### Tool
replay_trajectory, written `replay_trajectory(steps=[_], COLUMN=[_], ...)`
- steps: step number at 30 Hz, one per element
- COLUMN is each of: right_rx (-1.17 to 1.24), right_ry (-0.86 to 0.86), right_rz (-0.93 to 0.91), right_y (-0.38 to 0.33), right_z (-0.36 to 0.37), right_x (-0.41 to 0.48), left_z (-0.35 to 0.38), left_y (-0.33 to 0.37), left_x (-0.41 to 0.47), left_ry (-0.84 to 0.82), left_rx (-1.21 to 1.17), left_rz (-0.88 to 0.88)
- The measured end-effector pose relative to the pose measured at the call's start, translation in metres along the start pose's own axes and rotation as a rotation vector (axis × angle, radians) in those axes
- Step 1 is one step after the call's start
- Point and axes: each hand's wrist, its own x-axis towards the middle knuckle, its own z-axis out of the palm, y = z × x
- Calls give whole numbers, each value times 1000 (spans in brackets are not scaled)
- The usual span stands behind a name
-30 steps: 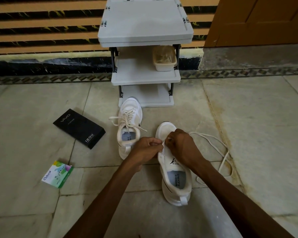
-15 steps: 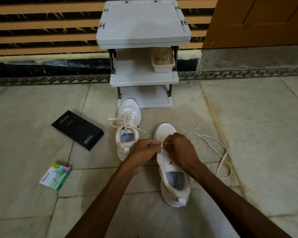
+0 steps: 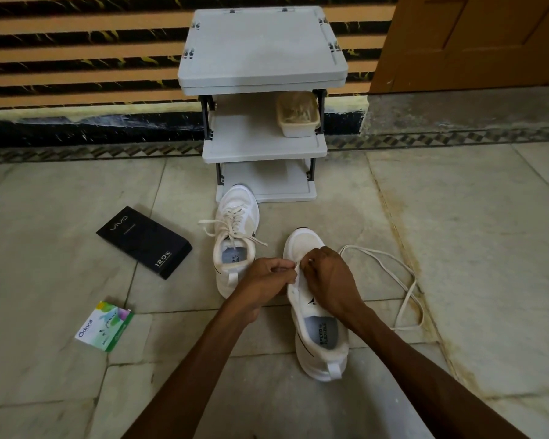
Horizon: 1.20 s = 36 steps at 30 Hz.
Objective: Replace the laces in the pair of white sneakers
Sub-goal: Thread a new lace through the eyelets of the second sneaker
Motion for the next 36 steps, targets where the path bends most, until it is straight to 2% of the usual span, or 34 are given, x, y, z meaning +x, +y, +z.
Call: replay_trajectory(steps=[4,7,11,14,17,20,25,28,36], right_rx=[174,193,63,-98,-155,-107,6,-21,97], right_ry=[18,-1,-11,45,100,121,52,38,66], right_rz=[69,99,107,103,126,155,141,134,134], right_y=[-3,-6,-10,-17,-21,-18,-12,-11,-11], right_z=[-3,-5,-4,1,6,6,1,1,2], right_x=[0,0,1,-1,-3,-2,2,4,-2], left_z=[1,2,1,0,0,0,1,0,0], left_y=[0,0,-2,-4,-6,-6,-5,-4,-6], left_x=[0,0,1,3,4,4,3,3,4], left_ry=[8,12,17,3,7,9,10,5,19], left_rx=[-21,-32,-39,-37,-29,-20,-33,-30,-13], left_rz=[-4,-14,-23,-35,-28,-26,-20,-28,-24])
